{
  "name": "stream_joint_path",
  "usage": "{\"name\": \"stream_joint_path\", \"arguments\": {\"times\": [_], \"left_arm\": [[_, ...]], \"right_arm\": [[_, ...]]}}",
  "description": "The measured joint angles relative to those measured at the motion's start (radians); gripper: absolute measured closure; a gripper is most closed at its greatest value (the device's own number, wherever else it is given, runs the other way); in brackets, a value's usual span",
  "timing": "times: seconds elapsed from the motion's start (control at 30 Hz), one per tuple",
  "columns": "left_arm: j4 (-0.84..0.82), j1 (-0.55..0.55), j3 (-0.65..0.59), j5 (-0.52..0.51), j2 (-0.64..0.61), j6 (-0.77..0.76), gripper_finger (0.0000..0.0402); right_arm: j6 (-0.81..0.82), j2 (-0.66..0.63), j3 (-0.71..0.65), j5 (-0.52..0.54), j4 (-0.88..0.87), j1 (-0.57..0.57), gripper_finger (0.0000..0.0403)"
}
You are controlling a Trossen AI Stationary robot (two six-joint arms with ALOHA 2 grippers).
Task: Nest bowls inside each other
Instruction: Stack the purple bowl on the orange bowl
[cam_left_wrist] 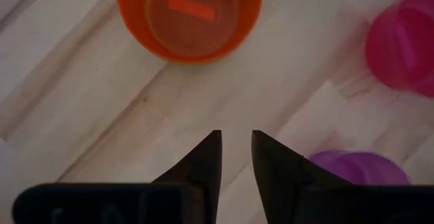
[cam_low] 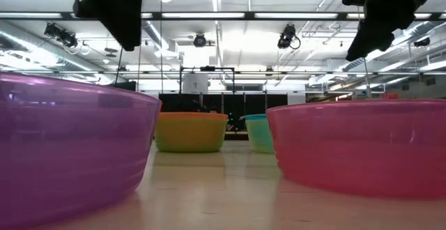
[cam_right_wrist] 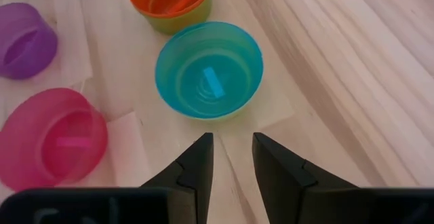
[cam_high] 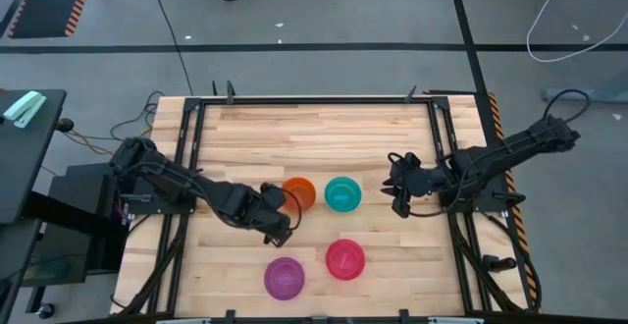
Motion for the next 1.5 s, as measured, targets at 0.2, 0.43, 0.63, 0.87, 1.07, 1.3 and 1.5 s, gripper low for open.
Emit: {"name": "stream_joint_path", "arguments": {"times": [0.2,0.43,0.63,0.87,1.07,1.3,1.5], "left_arm": [[0.005,-0.031,0.0,-0.007,0.03,-0.001,0.0316],[0.009,-0.031,0.0,-0.044,0.033,0.001,0.032],[0.009,-0.031,0.0,-0.045,0.034,-0.001,0.0313],[0.009,-0.06,0.0,-0.039,0.034,-0.05,0.032],[0.008,-0.099,0.0,0.005,0.036,-0.114,0.0322],[0.087,-0.127,-0.001,0.148,0.093,-0.133,0.0309],[0.157,-0.133,-0.001,0.251,0.148,-0.133,0.0303]], "right_arm": [[-0.001,0.0,0.0,0.0,0.011,0.018,0.0292],[-0.043,0.0,0.0,0.001,0.01,0.018,0.0292],[-0.037,0.0,0.0,0.001,0.01,0.017,0.0292],[0.017,0.0,0.0,-0.04,0.009,0.017,0.0292],[0.002,0.0,0.0,-0.057,0.009,0.017,0.0292],[-0.027,0.0,0.0,-0.06,-0.001,0.017,0.0292],[-0.029,0.0,0.0,-0.06,-0.004,0.017,0.0292]]}}
